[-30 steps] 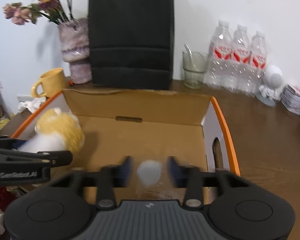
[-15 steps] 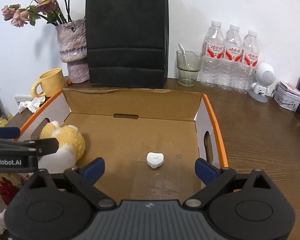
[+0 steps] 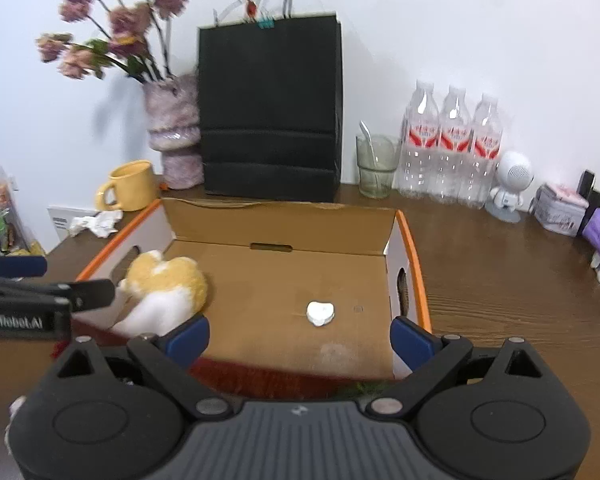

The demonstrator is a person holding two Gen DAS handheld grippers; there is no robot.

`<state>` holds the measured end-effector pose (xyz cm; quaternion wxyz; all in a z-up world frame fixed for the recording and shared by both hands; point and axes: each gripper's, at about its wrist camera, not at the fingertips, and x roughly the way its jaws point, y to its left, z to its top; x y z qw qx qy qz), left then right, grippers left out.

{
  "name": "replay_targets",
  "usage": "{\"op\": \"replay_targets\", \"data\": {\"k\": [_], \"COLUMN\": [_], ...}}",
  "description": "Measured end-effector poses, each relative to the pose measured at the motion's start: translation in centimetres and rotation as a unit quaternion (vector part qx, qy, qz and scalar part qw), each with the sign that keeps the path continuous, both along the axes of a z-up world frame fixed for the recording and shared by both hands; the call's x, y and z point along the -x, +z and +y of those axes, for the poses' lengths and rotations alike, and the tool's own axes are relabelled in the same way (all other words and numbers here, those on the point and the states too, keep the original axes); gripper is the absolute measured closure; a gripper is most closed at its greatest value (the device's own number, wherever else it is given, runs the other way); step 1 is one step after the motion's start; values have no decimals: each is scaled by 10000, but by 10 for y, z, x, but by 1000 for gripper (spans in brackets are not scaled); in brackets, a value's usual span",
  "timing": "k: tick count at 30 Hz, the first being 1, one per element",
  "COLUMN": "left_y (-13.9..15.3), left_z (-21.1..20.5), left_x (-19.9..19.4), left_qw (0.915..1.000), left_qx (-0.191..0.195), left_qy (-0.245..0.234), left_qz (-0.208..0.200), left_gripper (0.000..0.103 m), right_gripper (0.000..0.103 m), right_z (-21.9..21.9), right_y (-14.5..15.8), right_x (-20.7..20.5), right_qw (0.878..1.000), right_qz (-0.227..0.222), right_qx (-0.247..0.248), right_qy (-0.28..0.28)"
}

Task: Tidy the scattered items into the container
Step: 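Grasp the crumpled tissue with the left gripper while the right grasps the blue packet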

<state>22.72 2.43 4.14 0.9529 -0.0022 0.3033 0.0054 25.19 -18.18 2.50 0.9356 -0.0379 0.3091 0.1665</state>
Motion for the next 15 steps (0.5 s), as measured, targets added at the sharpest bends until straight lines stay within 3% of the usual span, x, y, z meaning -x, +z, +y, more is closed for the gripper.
{"op": "replay_targets", "data": {"k": [7,15], "left_y": [-4,-36], "left_z": [42,67], "left_x": [69,119], "left_qw": [9988,9996], "left_qx": [440,222], "left_qy": [171,162], "left_qz": [-156,-21], "left_gripper": [0,0], "right_gripper": [3,3], "right_z": [-18,-26], "right_y": [-1,-39], "right_x": [77,144], "right_qw": [9993,9991], "right_qz": [-290,93], "right_qx": [-21,-309], "right_qy": [243,278]}}
